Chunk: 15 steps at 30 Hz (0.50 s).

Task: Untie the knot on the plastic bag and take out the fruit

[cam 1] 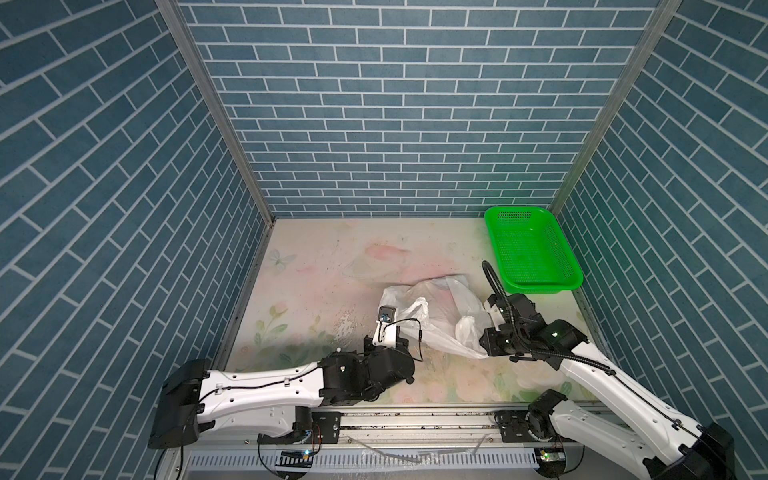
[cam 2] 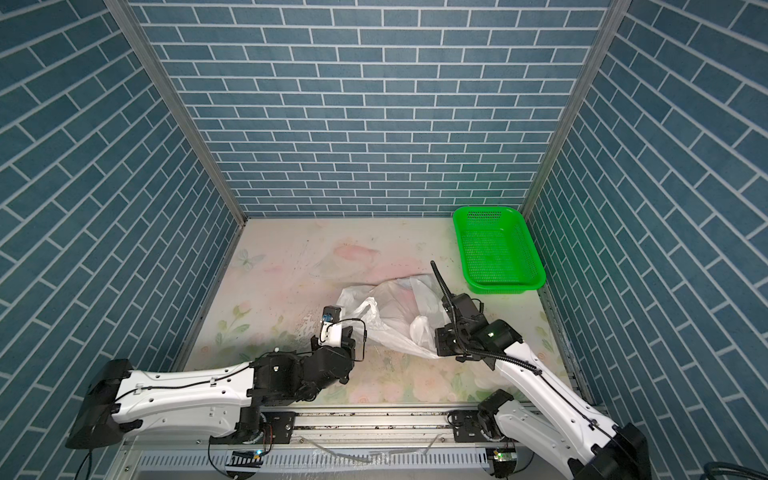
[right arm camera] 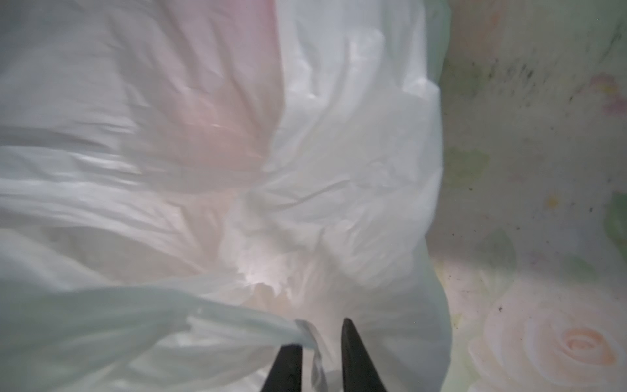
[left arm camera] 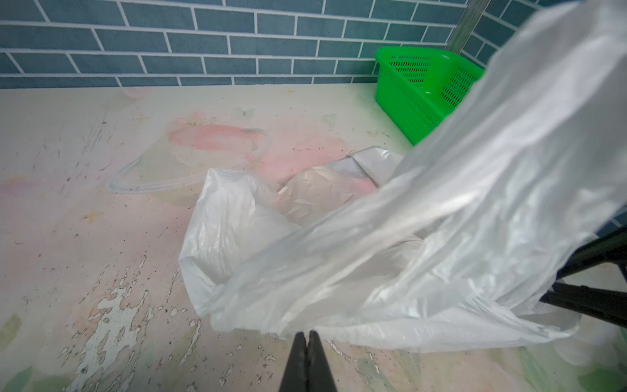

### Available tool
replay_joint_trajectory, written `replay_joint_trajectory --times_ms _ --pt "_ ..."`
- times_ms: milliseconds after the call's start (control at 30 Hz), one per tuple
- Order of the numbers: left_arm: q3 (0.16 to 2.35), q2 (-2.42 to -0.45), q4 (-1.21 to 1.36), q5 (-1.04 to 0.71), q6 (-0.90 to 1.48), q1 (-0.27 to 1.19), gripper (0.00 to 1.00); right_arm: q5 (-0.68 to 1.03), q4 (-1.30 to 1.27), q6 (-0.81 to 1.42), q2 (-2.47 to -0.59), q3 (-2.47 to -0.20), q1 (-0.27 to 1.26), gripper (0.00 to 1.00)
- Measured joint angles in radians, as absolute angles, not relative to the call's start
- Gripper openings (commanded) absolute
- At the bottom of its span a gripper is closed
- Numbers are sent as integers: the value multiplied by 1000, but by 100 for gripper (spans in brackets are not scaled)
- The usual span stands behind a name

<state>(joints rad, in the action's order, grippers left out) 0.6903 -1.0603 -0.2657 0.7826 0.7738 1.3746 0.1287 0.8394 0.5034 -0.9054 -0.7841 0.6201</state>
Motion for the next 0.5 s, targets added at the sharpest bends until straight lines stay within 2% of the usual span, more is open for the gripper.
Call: replay_joint_trajectory --times_ms 200,233,300,400,500 --pt "699 -1048 -245 811 720 1386 0 175 1086 502 -921 -1135 620 43" --pt "704 -1048 -243 813 711 1388 0 177 1135 502 -926 -1191 620 47" --pt "717 -1049 -239 816 690 1393 11 178 1202 500 -941 -1282 620 51" --pt "741 -1056 -228 817 649 1402 38 181 1256 474 -981 -1386 620 56" --pt "781 -1074 -219 813 611 1413 58 188 1250 410 -1036 -1424 620 57"
